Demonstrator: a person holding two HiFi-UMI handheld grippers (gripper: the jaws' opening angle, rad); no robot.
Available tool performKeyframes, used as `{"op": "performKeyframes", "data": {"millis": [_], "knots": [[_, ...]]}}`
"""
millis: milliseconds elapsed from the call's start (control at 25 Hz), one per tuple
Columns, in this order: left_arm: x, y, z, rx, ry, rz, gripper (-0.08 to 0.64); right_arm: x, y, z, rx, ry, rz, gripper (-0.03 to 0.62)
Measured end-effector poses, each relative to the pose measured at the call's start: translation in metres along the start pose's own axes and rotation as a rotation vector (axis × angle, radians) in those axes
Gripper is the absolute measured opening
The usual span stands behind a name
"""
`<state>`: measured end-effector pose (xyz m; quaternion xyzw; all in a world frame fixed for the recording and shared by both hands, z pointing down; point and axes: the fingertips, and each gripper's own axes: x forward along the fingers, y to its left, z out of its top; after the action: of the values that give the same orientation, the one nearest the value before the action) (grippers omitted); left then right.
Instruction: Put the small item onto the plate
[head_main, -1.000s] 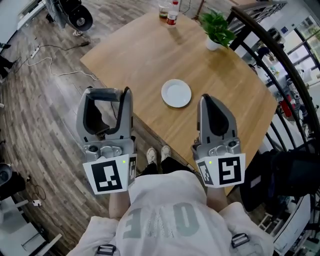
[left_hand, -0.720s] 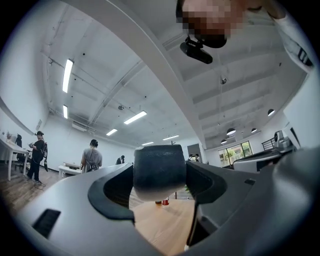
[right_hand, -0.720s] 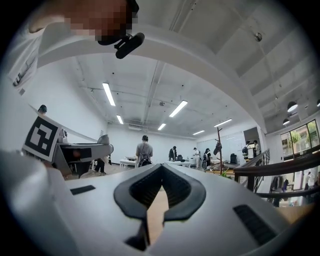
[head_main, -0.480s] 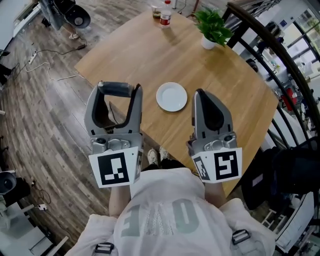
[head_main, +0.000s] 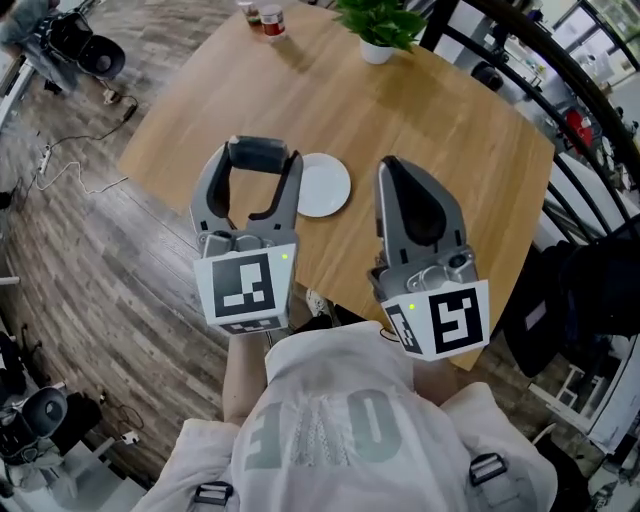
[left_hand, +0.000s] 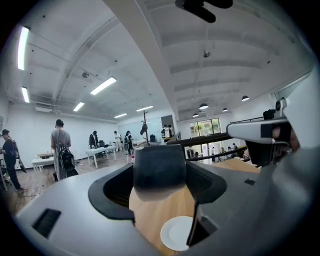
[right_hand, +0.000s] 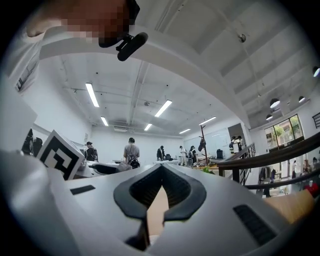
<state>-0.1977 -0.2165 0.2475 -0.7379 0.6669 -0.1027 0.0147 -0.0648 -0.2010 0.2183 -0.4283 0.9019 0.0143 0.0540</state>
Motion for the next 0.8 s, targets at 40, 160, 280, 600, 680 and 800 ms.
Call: {"op": "performKeyframes", "data": {"millis": [40,160,280,600,680,800], "knots": [[0.008,-0.004,-0.007,0.004,0.025,-0.013,0.314,0.000,-0.005,-0.003,0.007,0.006,-0.009,0.018],[0.030,-0.014,-0.027,0.002,0.095,-0.053,0.314,0.001,-0.017,-0.017,0.030,0.040,-0.037,0.017],[0.049,-0.022,-0.048,0.006,0.156,-0.084,0.314,0.006,-0.029,-0.033,0.043,0.079,-0.058,0.017],[0.081,-0.040,-0.124,0.009,0.362,-0.158,0.314,0.011,-0.048,-0.071,0.070,0.185,-0.088,0.018],[0.087,-0.044,-0.146,0.014,0.413,-0.179,0.314,0.011,-0.051,-0.078,0.081,0.207,-0.098,0.017],[0.096,-0.052,-0.178,0.035,0.477,-0.208,0.314,0.011,-0.057,-0.087,0.085,0.230,-0.107,0.017]]}}
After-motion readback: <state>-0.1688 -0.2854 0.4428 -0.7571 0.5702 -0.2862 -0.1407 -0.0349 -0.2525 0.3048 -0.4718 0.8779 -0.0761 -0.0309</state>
